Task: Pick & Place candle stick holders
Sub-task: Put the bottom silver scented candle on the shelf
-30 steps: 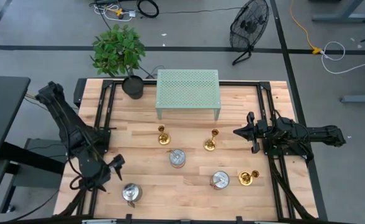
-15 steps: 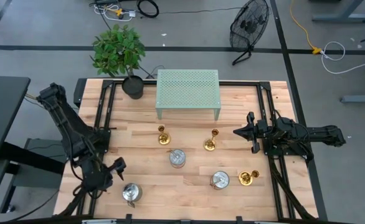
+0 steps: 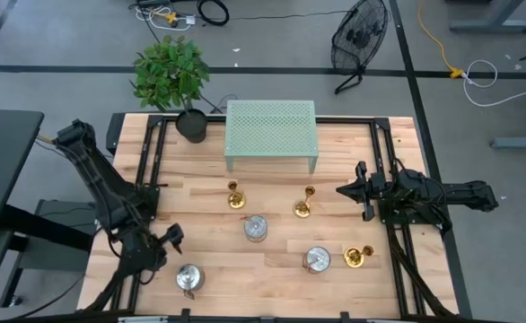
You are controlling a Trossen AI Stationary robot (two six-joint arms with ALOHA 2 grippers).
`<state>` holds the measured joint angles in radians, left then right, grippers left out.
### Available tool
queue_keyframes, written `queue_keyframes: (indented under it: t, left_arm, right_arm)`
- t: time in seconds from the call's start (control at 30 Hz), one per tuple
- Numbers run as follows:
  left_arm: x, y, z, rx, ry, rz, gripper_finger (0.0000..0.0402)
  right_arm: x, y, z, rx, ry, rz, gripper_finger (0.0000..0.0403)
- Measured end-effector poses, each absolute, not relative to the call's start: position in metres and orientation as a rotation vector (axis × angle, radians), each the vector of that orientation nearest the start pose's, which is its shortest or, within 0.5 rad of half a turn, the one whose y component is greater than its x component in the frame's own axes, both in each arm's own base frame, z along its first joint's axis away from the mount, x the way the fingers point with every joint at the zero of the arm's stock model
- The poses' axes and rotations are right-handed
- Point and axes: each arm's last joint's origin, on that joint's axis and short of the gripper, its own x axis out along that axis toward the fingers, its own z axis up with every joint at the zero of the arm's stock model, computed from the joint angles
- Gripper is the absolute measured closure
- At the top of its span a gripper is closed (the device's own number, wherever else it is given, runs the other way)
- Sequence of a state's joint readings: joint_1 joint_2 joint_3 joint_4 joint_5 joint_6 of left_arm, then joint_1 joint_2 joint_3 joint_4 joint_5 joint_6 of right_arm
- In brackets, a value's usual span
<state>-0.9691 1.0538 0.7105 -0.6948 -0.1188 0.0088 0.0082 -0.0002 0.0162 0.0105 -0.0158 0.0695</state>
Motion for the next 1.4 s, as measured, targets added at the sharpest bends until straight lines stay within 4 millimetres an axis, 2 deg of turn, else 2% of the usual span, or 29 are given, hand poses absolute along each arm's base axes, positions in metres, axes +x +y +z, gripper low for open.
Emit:
queue_keyframes:
  t: [0.17,0.53,0.97,1.4]
  left_arm:
    - [0.108,-0.152,0.207,0.566,0.922,-0.781,0.0002]
    - [0.111,-0.155,0.193,0.506,0.831,-0.803,0.0002]
    - [0.107,-0.150,0.159,0.426,0.758,-0.797,0.0003]
    - [0.110,-0.151,0.156,0.389,0.642,-0.764,0.0003]
  right_arm:
    - [0.097,0.001,0.170,0.069,-0.026,0.025,0.0400]
    - [0.097,0.001,0.170,0.070,-0.026,0.024,0.0400]
    - [0.097,0.001,0.170,0.069,-0.026,0.025,0.0400]
    - [0.097,0.001,0.170,0.069,-0.026,0.025,0.0400]
